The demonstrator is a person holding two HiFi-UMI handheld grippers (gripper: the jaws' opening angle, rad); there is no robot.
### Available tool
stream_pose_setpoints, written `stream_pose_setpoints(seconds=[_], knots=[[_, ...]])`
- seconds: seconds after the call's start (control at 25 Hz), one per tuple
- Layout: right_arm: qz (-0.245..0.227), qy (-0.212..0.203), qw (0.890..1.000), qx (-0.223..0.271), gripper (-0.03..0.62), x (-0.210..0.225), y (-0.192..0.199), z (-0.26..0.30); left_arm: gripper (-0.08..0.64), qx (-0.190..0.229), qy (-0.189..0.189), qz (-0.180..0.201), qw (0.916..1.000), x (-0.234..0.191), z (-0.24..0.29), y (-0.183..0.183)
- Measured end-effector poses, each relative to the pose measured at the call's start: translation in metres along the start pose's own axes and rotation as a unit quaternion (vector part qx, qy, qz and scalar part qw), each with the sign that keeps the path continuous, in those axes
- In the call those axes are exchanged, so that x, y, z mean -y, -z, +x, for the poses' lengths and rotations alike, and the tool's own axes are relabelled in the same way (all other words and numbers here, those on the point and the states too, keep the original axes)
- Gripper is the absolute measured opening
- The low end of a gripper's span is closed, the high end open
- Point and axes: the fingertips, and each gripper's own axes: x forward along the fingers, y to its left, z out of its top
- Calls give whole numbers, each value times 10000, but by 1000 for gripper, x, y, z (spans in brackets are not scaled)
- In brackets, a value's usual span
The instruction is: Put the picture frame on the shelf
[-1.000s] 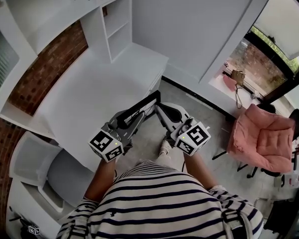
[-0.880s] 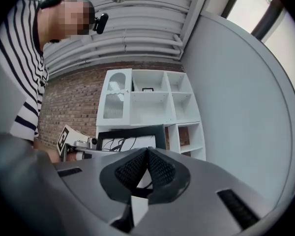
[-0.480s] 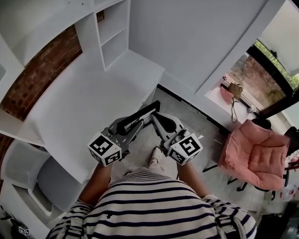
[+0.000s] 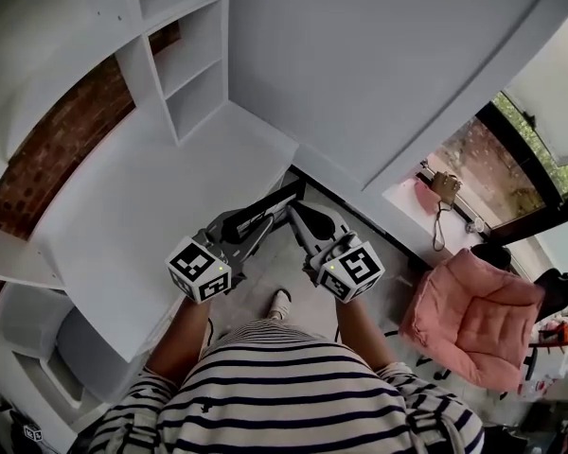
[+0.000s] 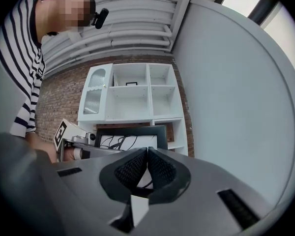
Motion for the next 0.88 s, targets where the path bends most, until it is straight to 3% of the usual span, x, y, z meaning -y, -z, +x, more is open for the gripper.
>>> stream_pose_setpoints(seconds=[0.2,0.48,0.72,0.88], knots=[[-284,-186,9994,-28,9,52,-12,10,18,36,-252,-38,9997,-23,49,-11],[-1680,-380,9848,-213,9,106,-37,24,17,-21,-606,-49,9981,-56,97,-25],[-2683,-705,9602,-330,9,119,-59,63,17,-178,-898,-22,9958,-98,109,-40],[-3625,-732,9282,-408,11,124,-69,95,17,-226,-1029,28,9944,-127,111,-49]])
